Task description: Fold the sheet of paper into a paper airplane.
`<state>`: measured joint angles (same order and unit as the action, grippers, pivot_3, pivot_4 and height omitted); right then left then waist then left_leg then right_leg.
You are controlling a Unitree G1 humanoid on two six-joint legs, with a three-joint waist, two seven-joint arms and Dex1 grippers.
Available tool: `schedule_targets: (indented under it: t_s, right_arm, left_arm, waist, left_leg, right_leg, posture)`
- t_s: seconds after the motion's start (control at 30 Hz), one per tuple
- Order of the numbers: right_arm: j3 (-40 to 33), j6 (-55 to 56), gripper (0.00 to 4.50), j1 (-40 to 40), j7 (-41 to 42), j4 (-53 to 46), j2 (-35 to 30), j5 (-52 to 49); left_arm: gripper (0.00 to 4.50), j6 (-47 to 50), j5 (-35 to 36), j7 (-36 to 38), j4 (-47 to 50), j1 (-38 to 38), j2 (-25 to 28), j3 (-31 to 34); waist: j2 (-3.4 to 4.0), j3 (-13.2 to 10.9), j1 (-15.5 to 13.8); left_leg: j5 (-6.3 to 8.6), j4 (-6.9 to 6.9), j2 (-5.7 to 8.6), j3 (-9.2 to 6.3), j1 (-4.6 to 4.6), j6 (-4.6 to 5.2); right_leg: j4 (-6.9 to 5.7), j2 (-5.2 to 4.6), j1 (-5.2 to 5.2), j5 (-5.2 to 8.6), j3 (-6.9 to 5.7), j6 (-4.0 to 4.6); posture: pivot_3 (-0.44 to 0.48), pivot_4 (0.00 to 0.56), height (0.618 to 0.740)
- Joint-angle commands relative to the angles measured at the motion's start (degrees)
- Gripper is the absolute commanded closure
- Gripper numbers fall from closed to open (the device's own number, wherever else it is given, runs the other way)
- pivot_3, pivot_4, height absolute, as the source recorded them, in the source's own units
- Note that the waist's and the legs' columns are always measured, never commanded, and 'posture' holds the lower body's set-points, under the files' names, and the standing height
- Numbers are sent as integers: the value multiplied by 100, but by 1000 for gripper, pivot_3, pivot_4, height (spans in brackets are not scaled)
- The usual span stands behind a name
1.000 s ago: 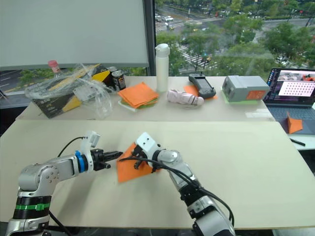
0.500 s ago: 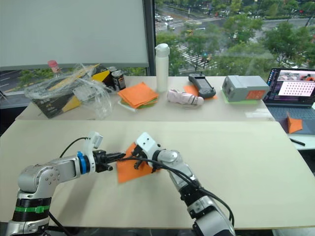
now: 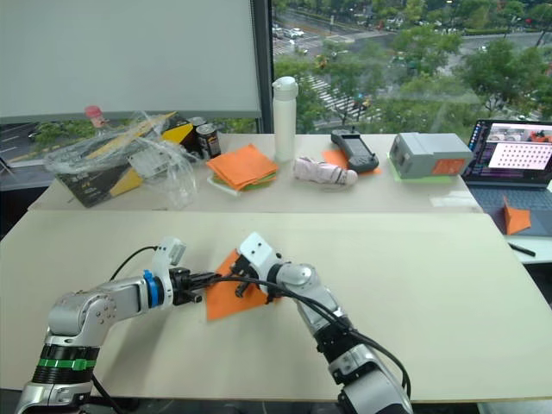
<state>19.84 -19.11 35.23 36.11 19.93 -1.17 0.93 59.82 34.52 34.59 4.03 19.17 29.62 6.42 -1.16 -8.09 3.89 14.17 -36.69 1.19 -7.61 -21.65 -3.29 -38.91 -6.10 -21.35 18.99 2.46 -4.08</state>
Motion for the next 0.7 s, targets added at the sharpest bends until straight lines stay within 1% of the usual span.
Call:
schedule_targets:
  t_s: [0.03, 0.33, 0.63, 0.7]
  right_arm:
    - [-11, -45, 4500, 6, 19, -304, 47, -65]
    - [-186, -324, 4500, 494, -158, -566, 281, -137]
    - [-185, -954, 4500, 814, -12, -1420, 132, -321]
    - [-238, -1047, 4500, 929, -32, -1476, 112, -359]
  left_arm:
    - [4479, 10, -72, 29, 9, -164, -7, -181]
    - [4479, 0, -79, 0, 33, -279, -39, -186]
    - [4479, 16, -88, -64, 79, -331, -76, -160]
    - [4479, 20, -88, -72, 85, -336, -79, -158]
  waist:
    - [0, 0, 0]
    - [0, 0, 6]
    - [1, 0, 3]
    - [1, 0, 4]
  left_leg:
    - [0, 0, 0, 0, 0, 0]
    - [0, 0, 0, -1, 2, 0]
    - [0, 0, 0, -2, 2, 1]
    - [0, 0, 0, -2, 1, 1]
  right_leg:
    - [0, 0, 0, 0, 0, 0]
    - [-2, 0, 0, 0, 0, 0]
    - [-1, 0, 0, 0, 0, 0]
    - [-1, 0, -1, 0, 0, 0]
  posture:
    - [0, 150, 740]
    - [0, 150, 740]
    - [0, 150, 740]
    - [0, 150, 740]
